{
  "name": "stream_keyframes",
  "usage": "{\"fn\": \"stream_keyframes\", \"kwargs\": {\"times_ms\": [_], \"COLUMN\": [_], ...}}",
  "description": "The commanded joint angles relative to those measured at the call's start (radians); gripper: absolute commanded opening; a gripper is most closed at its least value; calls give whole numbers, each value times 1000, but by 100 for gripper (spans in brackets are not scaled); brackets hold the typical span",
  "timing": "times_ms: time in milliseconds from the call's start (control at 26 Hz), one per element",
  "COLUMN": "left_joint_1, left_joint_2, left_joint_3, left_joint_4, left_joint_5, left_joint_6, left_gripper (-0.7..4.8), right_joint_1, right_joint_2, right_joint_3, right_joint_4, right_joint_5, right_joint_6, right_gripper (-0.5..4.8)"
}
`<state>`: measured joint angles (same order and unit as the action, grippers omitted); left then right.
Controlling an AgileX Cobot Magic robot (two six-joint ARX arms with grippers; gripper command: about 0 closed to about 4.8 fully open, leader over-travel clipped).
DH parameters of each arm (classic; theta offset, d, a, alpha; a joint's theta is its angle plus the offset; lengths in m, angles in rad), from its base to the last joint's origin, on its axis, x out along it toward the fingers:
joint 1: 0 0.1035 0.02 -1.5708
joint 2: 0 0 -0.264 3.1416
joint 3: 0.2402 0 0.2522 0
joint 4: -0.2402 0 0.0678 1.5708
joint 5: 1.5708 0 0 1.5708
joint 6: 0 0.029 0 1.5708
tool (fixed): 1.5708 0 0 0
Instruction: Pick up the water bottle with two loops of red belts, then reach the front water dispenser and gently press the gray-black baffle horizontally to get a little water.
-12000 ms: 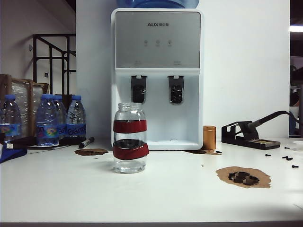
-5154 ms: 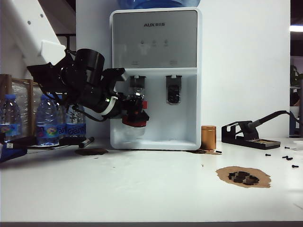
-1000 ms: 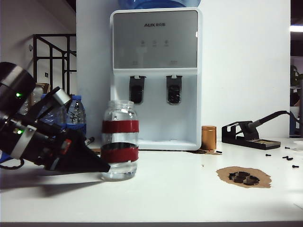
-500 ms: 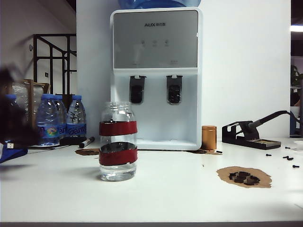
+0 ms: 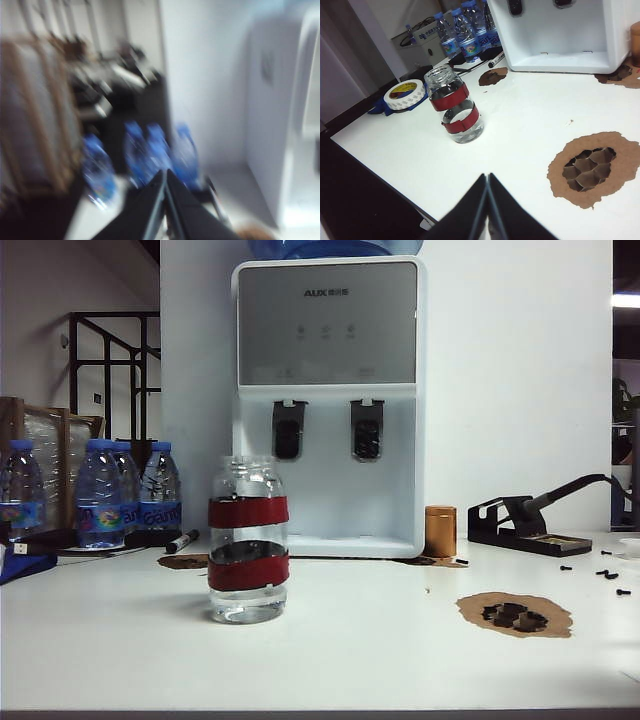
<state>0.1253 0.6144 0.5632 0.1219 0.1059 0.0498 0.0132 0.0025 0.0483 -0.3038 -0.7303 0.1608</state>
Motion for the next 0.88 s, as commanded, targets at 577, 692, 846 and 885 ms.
{"fn": "stream_keyframes", "kwargs": {"times_ms": [577,692,846,885], "left_joint_1": [-1,-4,-5,-5], "left_joint_2": [-613,-613,-613,-613], "left_joint_3": [-174,-253,-494,-536], "left_joint_4": [-457,-310,43,96], "left_joint_5": [144,218,238,239], "left_joint_6": [-37,-31,-32,-32], "left_gripper": [-5,-5,-5,-5], "right_joint_1": [-2,-2,-2,-2], "right_joint_2": [0,0,0,0], "right_joint_3": [2,2,2,2], "right_joint_4": [7,7,7,7], "right_joint_5": [-3,-3,-3,-3], "right_joint_6": [-1,-1,-1,-1], "right_gripper": [-3,-3,-3,-3]}}
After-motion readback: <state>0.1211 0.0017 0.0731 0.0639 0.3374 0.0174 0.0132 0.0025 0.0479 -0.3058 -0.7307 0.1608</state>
